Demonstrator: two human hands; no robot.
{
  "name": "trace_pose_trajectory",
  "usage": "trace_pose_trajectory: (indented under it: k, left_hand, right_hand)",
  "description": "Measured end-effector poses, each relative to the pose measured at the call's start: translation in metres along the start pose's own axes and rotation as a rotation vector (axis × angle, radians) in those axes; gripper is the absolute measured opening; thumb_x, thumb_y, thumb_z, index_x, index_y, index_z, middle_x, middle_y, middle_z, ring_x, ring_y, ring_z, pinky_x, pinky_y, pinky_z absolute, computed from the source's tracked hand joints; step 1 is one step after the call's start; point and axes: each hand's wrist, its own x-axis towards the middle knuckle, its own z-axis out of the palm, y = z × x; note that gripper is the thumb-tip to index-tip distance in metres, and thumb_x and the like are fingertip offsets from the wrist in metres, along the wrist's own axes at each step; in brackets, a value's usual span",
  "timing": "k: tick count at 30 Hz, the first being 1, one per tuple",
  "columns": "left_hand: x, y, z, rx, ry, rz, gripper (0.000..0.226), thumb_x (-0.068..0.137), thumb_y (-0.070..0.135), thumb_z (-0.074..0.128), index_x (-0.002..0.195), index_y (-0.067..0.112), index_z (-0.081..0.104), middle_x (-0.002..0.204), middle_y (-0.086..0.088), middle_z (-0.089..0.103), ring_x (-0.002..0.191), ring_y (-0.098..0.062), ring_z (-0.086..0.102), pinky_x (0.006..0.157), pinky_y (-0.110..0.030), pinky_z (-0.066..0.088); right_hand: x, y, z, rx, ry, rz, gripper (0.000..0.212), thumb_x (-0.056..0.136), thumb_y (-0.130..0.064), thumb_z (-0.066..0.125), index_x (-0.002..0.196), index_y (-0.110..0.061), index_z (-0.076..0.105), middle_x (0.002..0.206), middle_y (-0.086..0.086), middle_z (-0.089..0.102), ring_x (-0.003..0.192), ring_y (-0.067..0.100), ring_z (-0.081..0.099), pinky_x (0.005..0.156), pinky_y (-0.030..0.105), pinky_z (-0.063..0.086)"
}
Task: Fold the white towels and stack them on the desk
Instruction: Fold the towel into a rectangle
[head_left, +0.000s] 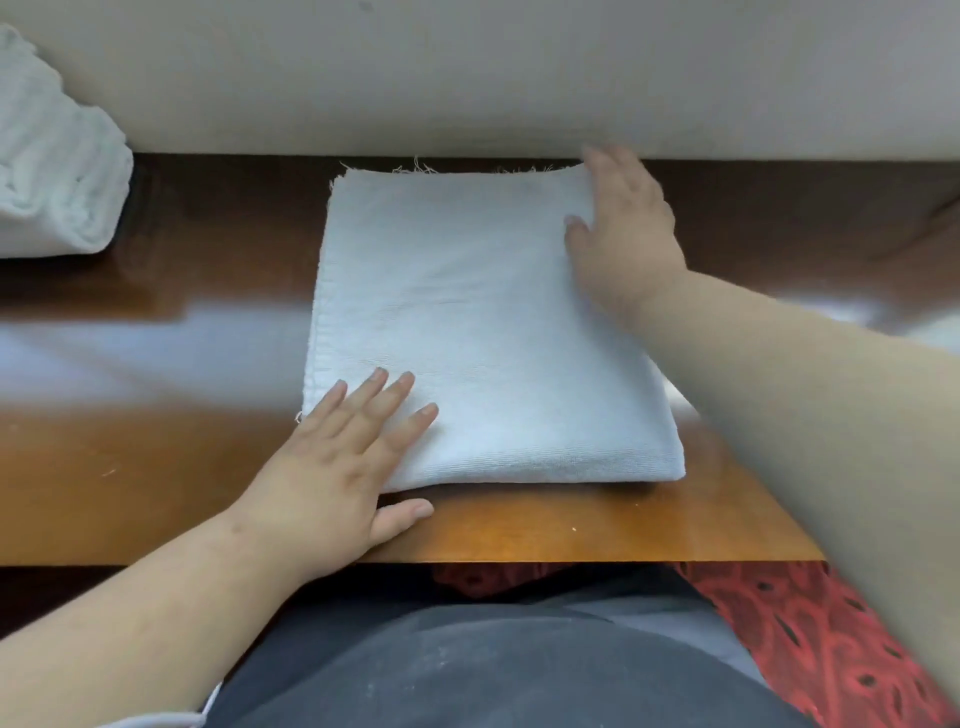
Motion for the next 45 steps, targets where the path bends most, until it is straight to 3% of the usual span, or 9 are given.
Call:
trace_pose_trajectory:
  k: [3,6,10,15,26,30,33,38,45]
  left_hand:
    - [0.0,0.009,0.003,0.041,-0.026,0.068,0.072,0.092,0.063,0.033,0.152,0.022,0.032,0.159,-0.01,0.028,0.147,-0.028,0.022,0.117,-0.046,0.016]
    - [0.006,0.012,0.006,0.053,-0.101,-0.013,0.072,0.093,0.068,0.022,0.154,0.032,0.005,0.164,-0.005,0.011,0.151,-0.023,0.003,0.122,-0.041,0.004]
    - [0.008,0.018,0.003,0.039,-0.155,-0.026,0.076,0.089,0.073,0.012,0.155,0.039,-0.004,0.165,0.0,-0.008,0.15,-0.019,-0.015,0.121,-0.04,-0.009]
    - [0.044,0.031,-0.013,-0.116,-0.141,0.001,0.075,0.088,0.073,0.005,0.155,0.039,0.007,0.165,0.003,-0.003,0.15,-0.015,-0.01,0.12,-0.037,-0.009]
    - [0.127,-0.068,-0.016,-0.023,-0.235,-0.354,0.068,0.095,0.066,0.014,0.153,0.041,-0.009,0.163,-0.007,-0.017,0.15,-0.027,-0.015,0.12,-0.049,-0.004]
    - [0.094,-0.043,-0.022,-0.151,-0.058,-0.435,0.065,0.098,0.059,0.021,0.155,0.027,0.021,0.162,-0.014,0.012,0.149,-0.032,0.008,0.119,-0.048,0.005]
    - [0.028,-0.005,-0.02,-0.21,0.136,-0.104,0.057,0.087,0.063,0.041,0.123,0.023,0.061,0.124,-0.008,0.056,0.118,-0.032,0.049,0.104,-0.044,0.036]
    - [-0.026,-0.011,-0.008,-0.098,-0.011,-0.151,0.052,0.075,0.045,0.079,0.118,0.017,0.066,0.11,-0.005,0.062,0.102,-0.031,0.059,0.088,-0.044,0.051]
    - [-0.039,-0.014,-0.018,0.048,0.047,-0.084,0.037,0.065,0.016,0.082,0.102,0.013,0.073,0.097,-0.009,0.068,0.087,-0.035,0.064,0.078,-0.048,0.053]
  right_hand:
    - [-0.065,-0.004,0.0,-0.123,-0.305,-0.264,0.06,0.103,-0.042,0.034,0.157,-0.02,0.022,0.166,0.003,0.016,0.153,0.022,0.009,0.123,0.043,0.011]
    - [-0.098,0.013,0.003,-0.323,-0.492,-0.19,0.073,0.1,-0.062,0.017,0.16,-0.024,0.001,0.168,-0.002,-0.004,0.153,0.016,-0.009,0.124,0.044,-0.003]
    - [-0.106,0.01,-0.002,-0.387,-0.468,-0.023,0.082,0.093,-0.07,0.007,0.159,-0.022,-0.001,0.167,0.001,-0.007,0.153,0.018,-0.012,0.122,0.052,-0.005]
    - [-0.165,-0.027,0.002,-0.258,-0.539,-0.28,0.09,0.087,-0.076,0.004,0.159,-0.022,0.006,0.167,0.001,-0.003,0.153,0.017,-0.009,0.123,0.048,-0.004]
    - [-0.21,0.021,-0.01,-0.379,-0.523,-0.09,0.099,0.081,-0.084,0.016,0.156,-0.028,-0.016,0.164,-0.002,-0.018,0.146,0.011,-0.024,0.122,0.046,-0.007]
    - [-0.214,0.027,-0.019,-0.369,-0.489,-0.073,0.088,0.092,-0.067,0.04,0.158,-0.026,0.0,0.167,0.0,-0.003,0.152,0.015,-0.011,0.123,0.043,0.002]
    - [-0.211,0.028,-0.032,-0.348,-0.411,-0.105,0.072,0.089,-0.043,0.064,0.152,-0.025,0.034,0.157,0.002,0.034,0.147,0.025,0.025,0.12,0.042,0.02]
    - [-0.207,0.032,-0.04,-0.482,-0.418,-0.171,0.073,0.071,-0.006,0.066,0.14,-0.023,0.047,0.13,0.003,0.05,0.12,0.029,0.047,0.101,0.041,0.038]
    - [-0.206,0.043,-0.048,-0.414,-0.432,-0.231,0.05,0.075,-0.022,0.07,0.124,-0.023,0.061,0.122,-0.002,0.058,0.12,0.025,0.048,0.107,0.036,0.033]
